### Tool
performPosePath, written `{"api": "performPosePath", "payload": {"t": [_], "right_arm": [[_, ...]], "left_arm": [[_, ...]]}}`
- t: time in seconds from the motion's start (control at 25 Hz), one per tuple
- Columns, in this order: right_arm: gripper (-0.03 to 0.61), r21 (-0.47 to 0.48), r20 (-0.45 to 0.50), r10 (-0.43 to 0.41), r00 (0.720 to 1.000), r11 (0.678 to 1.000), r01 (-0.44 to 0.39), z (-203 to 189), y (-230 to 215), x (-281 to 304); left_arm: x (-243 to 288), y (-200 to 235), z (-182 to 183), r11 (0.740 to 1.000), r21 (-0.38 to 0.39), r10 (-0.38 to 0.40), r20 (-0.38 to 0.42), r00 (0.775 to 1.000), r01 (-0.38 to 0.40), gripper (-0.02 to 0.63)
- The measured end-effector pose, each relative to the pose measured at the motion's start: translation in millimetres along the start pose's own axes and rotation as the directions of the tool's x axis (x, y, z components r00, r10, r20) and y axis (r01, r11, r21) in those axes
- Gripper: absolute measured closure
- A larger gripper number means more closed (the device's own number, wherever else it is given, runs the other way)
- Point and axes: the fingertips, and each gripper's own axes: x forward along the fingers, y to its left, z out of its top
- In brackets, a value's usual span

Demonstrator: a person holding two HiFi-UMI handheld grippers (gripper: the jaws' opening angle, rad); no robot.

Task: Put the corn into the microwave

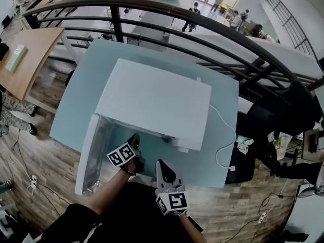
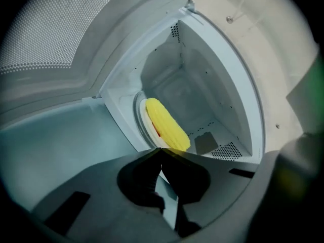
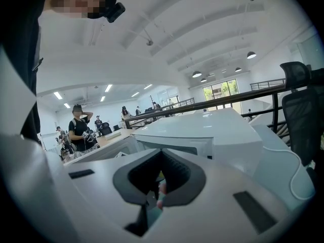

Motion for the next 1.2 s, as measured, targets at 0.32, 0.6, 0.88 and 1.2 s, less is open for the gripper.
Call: {"api": "performPosePath", "payload": {"t": [0.32,0.6,0.88,1.2], "right_arm": [[0.571,0.004,0.001,0.012,1.0,1.0,-0.012,-6,2,-10],[0.571,0.014,0.0,0.02,1.0,1.0,-0.02,-13,-2,-27],[0.571,0.022,0.009,0.016,1.0,1.0,-0.017,-20,-6,-45],[0.571,0.012,0.024,0.03,0.999,0.999,-0.03,-24,-9,-72]], "left_arm": [[-18,-10,-9,0.996,0.077,-0.045,-0.007,0.999,0.045,0.612],[-48,-42,-12,0.963,0.246,-0.117,0.001,0.993,0.113,0.612],[-86,-74,-20,0.886,0.442,-0.171,0.033,0.985,0.139,0.612],[-120,-102,-48,0.781,0.602,-0.224,0.027,0.974,0.163,0.612]]}}
